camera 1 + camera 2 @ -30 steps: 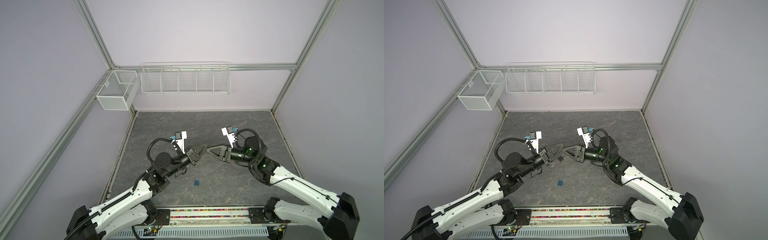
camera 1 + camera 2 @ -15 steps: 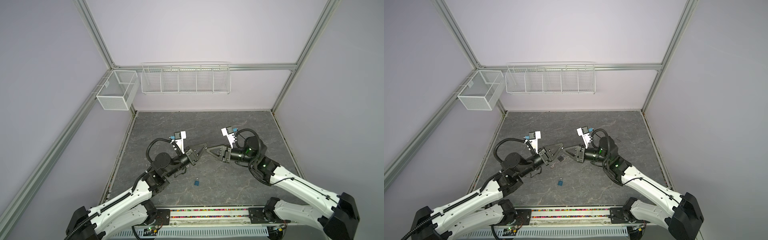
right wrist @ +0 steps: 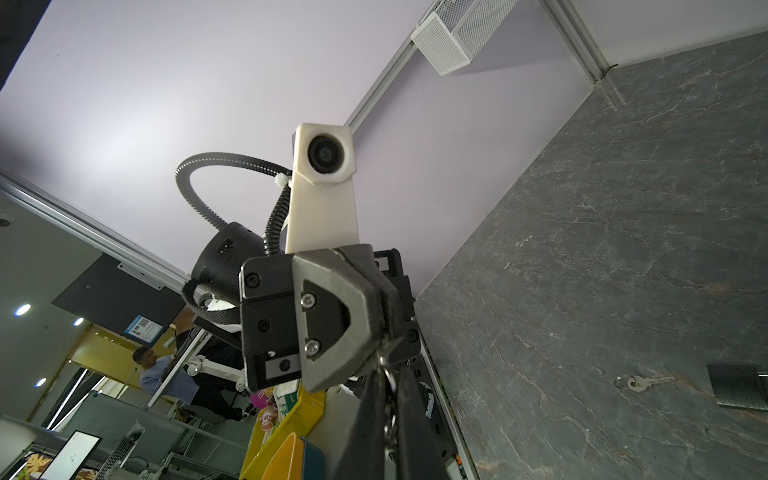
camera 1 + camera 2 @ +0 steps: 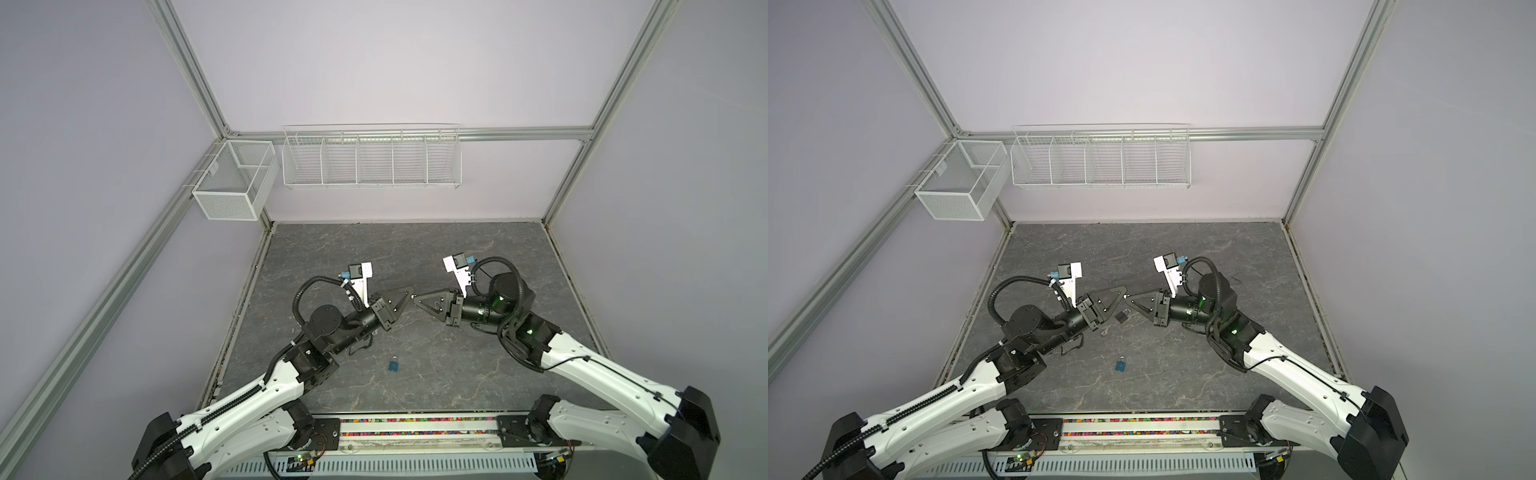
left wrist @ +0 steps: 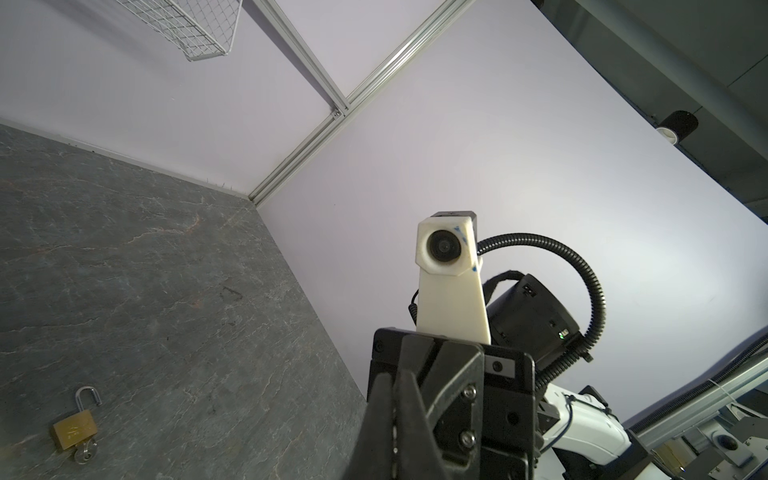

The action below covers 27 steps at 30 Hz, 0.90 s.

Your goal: Unlock with the key

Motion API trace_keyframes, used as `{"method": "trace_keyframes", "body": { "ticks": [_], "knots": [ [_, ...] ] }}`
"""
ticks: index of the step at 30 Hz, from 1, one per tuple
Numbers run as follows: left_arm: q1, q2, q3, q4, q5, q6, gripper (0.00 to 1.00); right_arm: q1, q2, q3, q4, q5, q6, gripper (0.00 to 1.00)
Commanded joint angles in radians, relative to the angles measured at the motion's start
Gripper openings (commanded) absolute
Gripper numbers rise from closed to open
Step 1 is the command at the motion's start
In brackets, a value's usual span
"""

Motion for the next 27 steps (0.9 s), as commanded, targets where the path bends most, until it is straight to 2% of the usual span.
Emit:
{"method": "trace_keyframes", "body": {
  "ticks": [1, 2, 3, 5, 8, 12, 17, 21, 27],
  "knots": [
    [-0.001, -0.014, 0.016, 0.007, -0.008, 0.013, 0.0, 0.002, -0.017, 0.026, -0.074, 0.027, -0.038, 0.06],
    [0.0, -0.015, 0.019, -0.008, -0.015, 0.012, 0.01, 0.0, -0.018, 0.03, -0.099, 0.037, -0.048, 0.06],
    [0.003, -0.016, 0.026, -0.028, -0.02, 0.011, 0.15, 0.0, -0.016, 0.04, -0.138, 0.046, -0.065, 0.06],
    [0.008, -0.018, 0.039, -0.06, -0.018, 0.016, 0.34, -0.004, -0.01, 0.065, -0.226, 0.065, -0.102, 0.06],
    [0.014, -0.029, 0.047, -0.097, -0.018, 0.018, 0.51, -0.013, -0.013, 0.068, -0.286, 0.077, -0.131, 0.06],
    [0.014, -0.079, 0.04, -0.243, -0.08, 0.021, 0.55, -0.015, -0.013, 0.085, -0.449, 0.156, -0.202, 0.06],
    [0.013, -0.117, 0.087, -0.614, -0.212, 0.03, 0.56, -0.011, -0.027, 0.07, -0.558, 0.234, -0.246, 0.06],
    [0.008, -0.099, 0.091, -0.788, -0.223, 0.005, 0.57, -0.004, -0.063, 0.038, -0.618, 0.306, -0.263, 0.06],
    [-0.106, -0.01, 0.111, -0.991, -0.347, -0.048, 0.57, 0.006, -0.099, -0.013, -0.699, 0.395, -0.248, 0.06]
  ]
}}
